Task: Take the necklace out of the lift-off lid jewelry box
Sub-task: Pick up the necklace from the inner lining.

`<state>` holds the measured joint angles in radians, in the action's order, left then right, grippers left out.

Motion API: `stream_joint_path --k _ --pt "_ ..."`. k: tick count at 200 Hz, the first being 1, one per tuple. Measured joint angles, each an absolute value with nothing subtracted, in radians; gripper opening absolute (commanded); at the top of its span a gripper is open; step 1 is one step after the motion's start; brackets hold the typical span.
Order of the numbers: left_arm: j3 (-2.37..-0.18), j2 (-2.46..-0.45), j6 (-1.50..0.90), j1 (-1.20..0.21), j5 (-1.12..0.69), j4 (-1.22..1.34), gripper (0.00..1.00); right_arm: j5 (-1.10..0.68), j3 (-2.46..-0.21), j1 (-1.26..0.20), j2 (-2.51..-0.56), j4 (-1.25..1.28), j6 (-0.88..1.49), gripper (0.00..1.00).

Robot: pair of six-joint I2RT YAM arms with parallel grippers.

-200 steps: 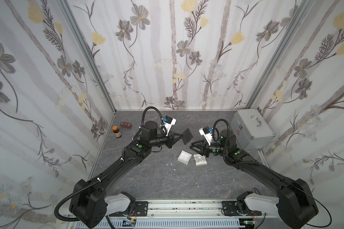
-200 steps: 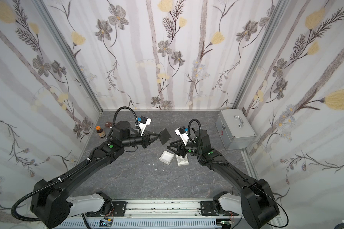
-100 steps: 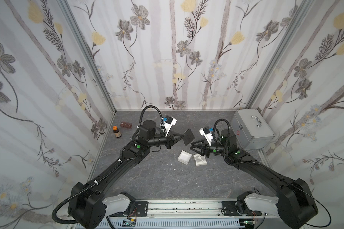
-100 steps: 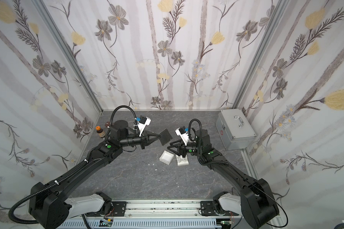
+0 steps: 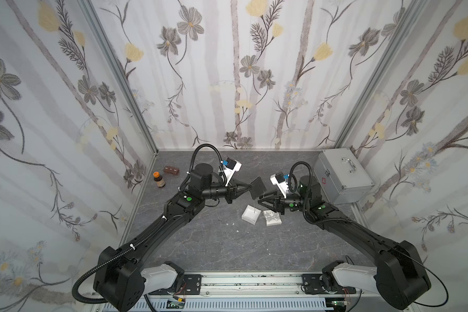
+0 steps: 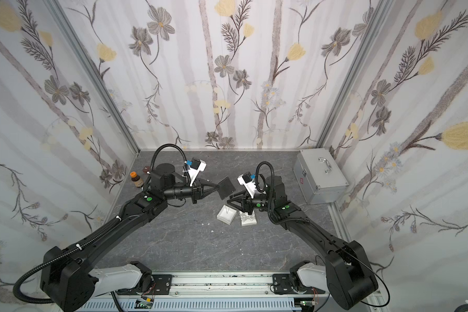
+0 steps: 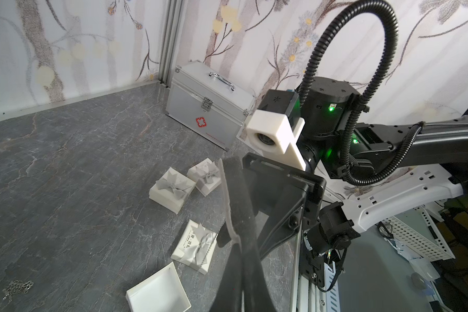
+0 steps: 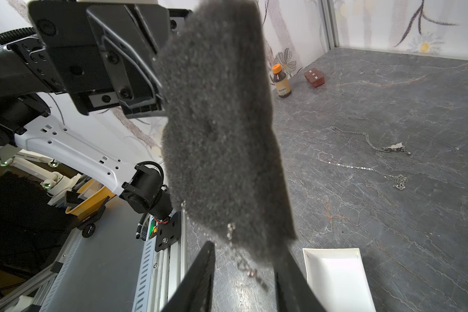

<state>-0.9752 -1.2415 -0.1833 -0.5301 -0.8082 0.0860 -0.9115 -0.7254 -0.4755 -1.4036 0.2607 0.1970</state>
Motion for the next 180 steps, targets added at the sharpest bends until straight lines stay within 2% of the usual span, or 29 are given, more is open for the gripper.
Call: stream_joint_path --k 71,180 --pt "-0.975 -1.244 -0.183 -0.521 -0.812 0.101 0.00 -0.919 -0.715 -0.476 -1.403 0.266 0.197 0.18" --pt "-0.959 -1.256 -0.187 -0.498 -0.811 0.132 0.00 -0.918 -0.700 -0.472 -1.372 0.271 0.196 0.06"
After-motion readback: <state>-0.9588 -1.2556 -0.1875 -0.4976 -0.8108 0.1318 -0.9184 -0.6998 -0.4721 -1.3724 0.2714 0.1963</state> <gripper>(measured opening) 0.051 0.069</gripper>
